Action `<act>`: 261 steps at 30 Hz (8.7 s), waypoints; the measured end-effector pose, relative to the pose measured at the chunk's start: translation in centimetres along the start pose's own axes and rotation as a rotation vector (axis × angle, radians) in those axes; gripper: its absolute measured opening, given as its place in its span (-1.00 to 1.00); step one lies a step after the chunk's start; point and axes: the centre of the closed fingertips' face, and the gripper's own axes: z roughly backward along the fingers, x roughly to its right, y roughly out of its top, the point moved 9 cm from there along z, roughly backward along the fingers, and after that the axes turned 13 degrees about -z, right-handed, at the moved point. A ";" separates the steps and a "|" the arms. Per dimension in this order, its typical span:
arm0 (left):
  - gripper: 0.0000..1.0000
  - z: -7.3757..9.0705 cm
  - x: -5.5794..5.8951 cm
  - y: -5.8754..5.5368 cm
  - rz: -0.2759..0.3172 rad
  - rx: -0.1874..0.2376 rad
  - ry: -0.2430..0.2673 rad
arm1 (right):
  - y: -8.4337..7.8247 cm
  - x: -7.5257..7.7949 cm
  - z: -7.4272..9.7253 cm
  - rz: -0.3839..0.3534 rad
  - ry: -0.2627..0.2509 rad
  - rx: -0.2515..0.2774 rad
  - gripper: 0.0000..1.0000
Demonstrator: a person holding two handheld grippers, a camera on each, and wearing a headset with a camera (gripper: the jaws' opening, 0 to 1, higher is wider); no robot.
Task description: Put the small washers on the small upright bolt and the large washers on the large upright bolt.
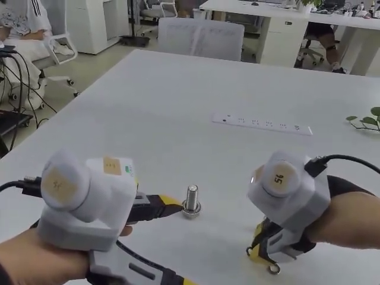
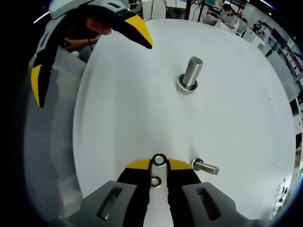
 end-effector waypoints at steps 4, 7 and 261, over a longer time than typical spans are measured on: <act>0.76 -0.1 0.0 0.0 -0.003 0.000 -0.002 | -0.2 0.2 0.8 -0.001 -0.010 0.003 -0.73; 0.76 -0.1 0.0 0.0 -0.003 -0.002 -0.003 | -0.4 0.3 1.2 -0.008 -0.011 0.004 -0.73; 0.75 0.1 0.1 0.1 0.000 -0.009 0.025 | -2.9 0.0 -0.3 0.076 -0.004 -0.118 -0.64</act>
